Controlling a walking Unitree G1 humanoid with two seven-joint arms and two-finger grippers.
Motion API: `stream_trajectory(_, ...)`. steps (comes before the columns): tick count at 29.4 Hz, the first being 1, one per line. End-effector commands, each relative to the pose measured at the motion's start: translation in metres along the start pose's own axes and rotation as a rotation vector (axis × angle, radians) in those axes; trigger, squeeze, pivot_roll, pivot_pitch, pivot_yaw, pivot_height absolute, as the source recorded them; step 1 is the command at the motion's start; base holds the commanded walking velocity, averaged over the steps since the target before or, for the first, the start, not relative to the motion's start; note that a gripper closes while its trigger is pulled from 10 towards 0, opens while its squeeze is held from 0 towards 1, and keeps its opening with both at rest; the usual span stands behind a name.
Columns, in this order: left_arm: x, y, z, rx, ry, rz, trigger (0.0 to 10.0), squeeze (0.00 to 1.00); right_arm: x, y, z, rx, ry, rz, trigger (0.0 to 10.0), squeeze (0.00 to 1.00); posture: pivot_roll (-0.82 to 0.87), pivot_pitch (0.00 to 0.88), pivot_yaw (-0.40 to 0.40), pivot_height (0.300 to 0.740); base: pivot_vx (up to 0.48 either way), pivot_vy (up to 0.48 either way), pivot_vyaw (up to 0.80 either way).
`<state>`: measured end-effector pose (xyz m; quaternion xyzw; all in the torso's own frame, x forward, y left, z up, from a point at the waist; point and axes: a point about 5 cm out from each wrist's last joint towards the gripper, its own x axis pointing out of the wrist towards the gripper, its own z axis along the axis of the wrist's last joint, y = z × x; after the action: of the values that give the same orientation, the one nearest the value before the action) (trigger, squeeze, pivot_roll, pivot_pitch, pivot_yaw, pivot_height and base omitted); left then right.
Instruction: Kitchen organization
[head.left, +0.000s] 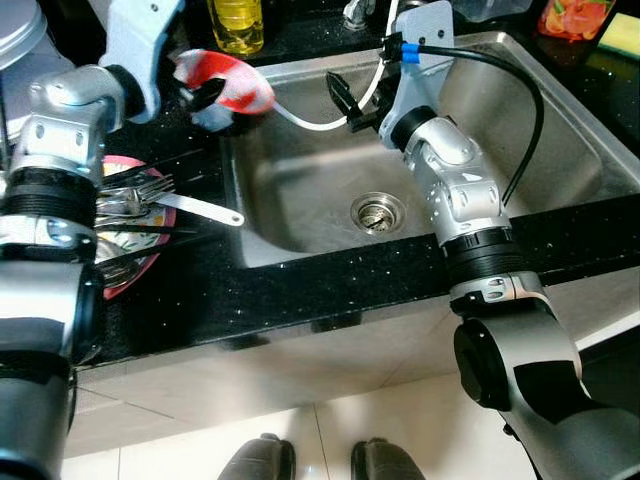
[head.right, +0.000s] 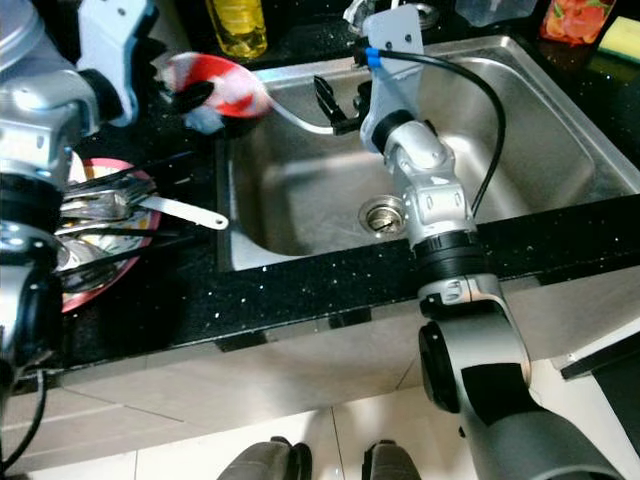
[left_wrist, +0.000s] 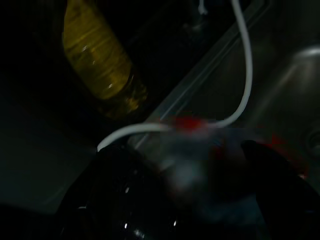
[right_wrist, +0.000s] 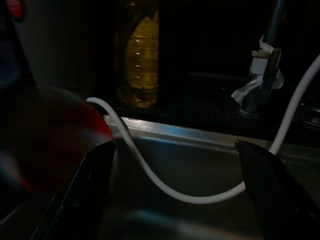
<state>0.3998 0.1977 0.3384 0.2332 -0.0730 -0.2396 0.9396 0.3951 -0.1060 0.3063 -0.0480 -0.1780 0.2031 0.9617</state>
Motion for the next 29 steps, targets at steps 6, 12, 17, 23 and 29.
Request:
stream_trajectory(6,0.006,-0.003,0.003,0.003,-0.011,0.013,10.0,0.0,0.001,-0.002,0.004,0.015,-0.024,-0.007,10.0,0.0,0.11,0.096,0.088,0.74,0.0,0.0,0.0)
stream_trajectory(12,-0.001,0.007,0.014,0.004,-0.076,0.079,10.0,0.0,0.0,-0.006,0.005,0.011,-0.028,-0.016,10.0,0.0,0.11,0.088,0.082,0.74,0.0,0.0,0.0)
stream_trajectory(17,-0.008,0.012,0.021,0.0,-0.119,0.122,10.0,0.0,0.0,-0.006,0.005,0.013,-0.031,-0.016,10.0,0.0,0.11,0.08,0.082,0.74,0.0,0.0,0.0)
stream_trajectory(23,-0.039,0.012,0.024,-0.197,-0.067,0.229,10.0,0.0,-0.005,-0.006,0.004,0.013,-0.046,-0.039,10.0,0.0,0.12,0.066,0.095,0.74,0.0,0.0,0.0)
stream_trajectory(29,-0.077,0.013,0.013,-0.066,0.025,0.593,10.0,0.0,-0.013,-0.013,-0.005,0.03,-0.028,-0.08,10.0,0.0,0.16,0.062,0.083,0.74,0.0,0.0,0.0)
